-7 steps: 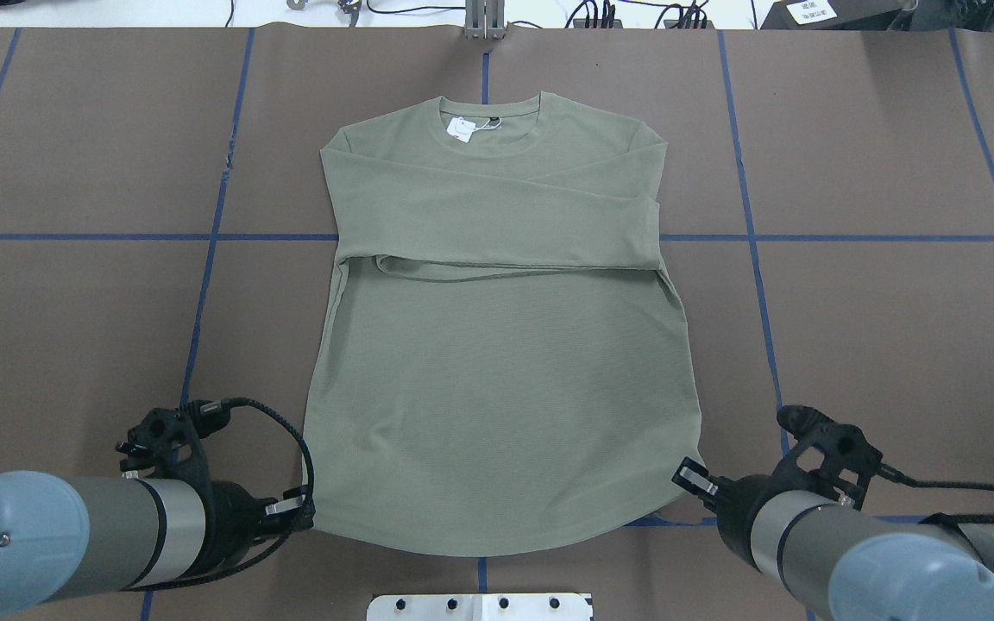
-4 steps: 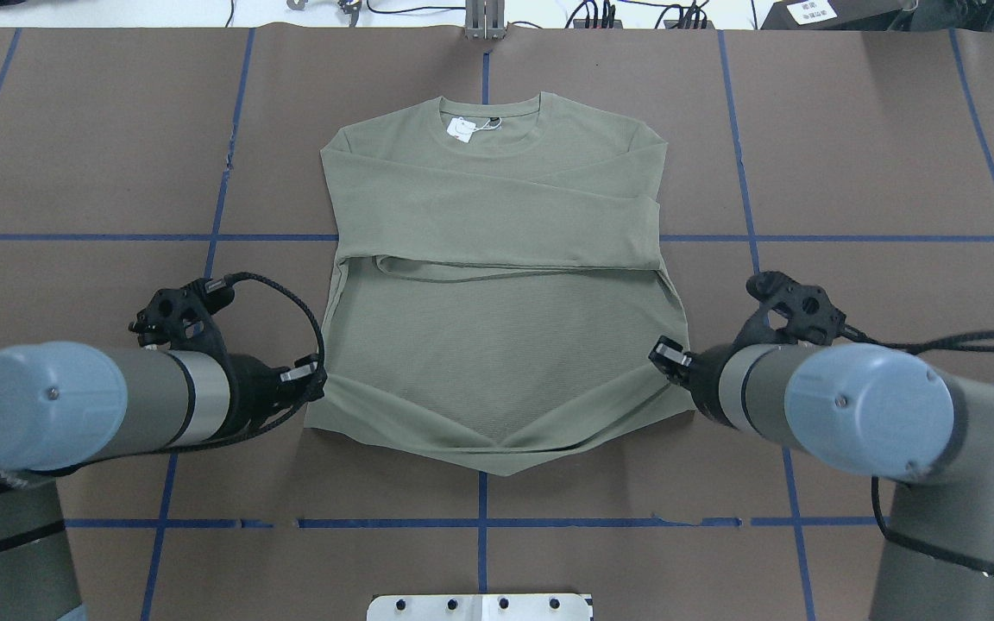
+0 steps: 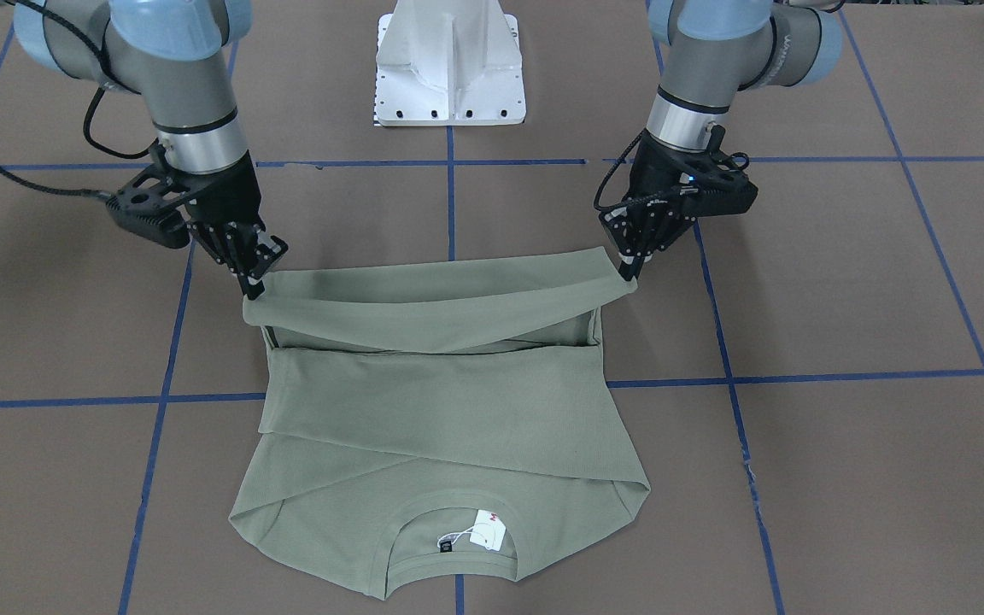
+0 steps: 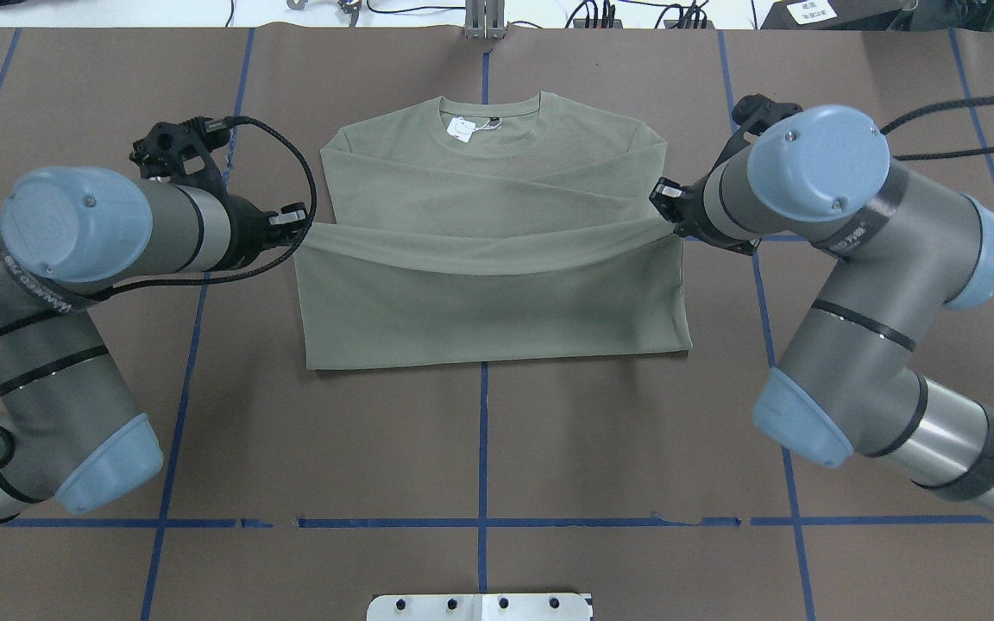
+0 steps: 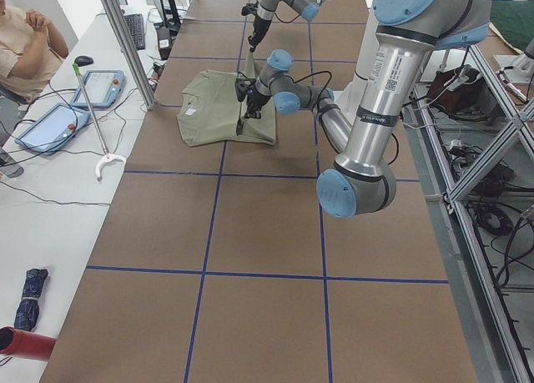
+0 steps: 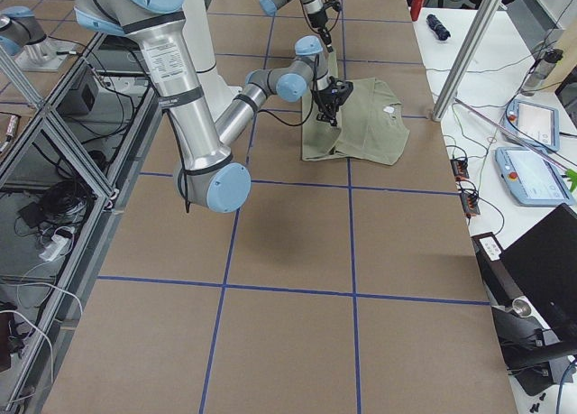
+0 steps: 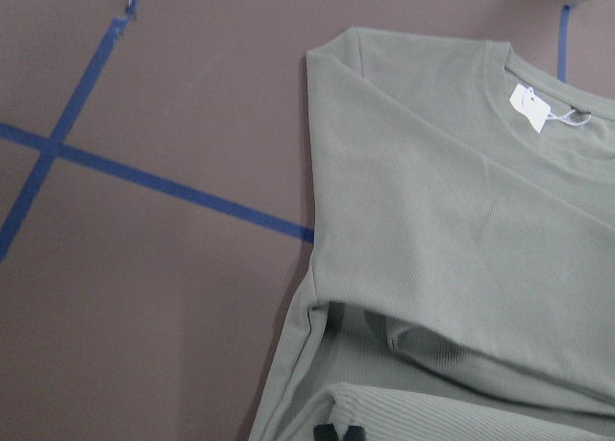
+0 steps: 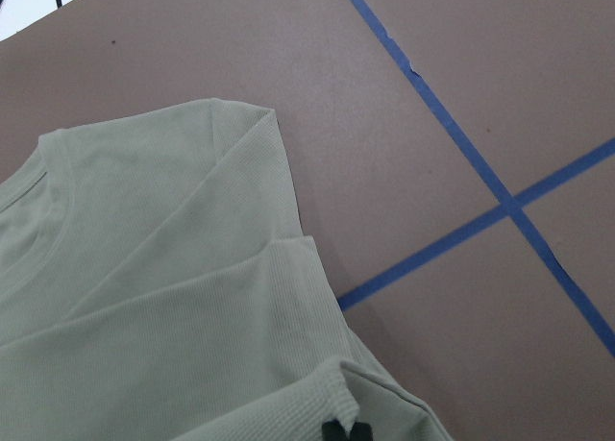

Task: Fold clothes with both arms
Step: 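Lift the hem with both grippers and fold it toward the collar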

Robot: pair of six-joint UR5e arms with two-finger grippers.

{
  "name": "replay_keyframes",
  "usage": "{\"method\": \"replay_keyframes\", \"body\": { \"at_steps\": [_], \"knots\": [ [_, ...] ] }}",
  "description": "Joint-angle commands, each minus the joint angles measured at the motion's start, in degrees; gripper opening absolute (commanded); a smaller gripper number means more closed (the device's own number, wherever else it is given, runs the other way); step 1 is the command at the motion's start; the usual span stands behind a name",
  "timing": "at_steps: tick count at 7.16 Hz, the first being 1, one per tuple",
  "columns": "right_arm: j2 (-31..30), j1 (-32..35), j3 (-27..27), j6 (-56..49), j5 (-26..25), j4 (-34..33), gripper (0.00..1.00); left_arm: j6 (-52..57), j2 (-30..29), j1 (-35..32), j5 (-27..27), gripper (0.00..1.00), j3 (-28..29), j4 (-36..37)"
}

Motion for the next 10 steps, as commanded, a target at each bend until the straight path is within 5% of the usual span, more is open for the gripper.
{"method": "replay_keyframes", "body": {
  "at_steps": [1, 5, 10],
  "knots": [
    [7.4, 4.2, -12.7, -3.2, 2.5, 2.5, 0.0, 3.8, -3.6, -3.1, -0.4, 0.0, 5.7, -0.3],
    [14.8, 6.4, -34.8, -5.0, 2.4, 18.8, 0.0, 3.7, -13.0, -4.2, 0.9, 0.0, 34.4, -24.1],
    [17.6, 7.9, -42.2, -5.4, 2.0, 20.3, 0.0, 4.3, -13.5, -4.9, 2.9, 0.0, 39.2, -28.7]
  ]
}}
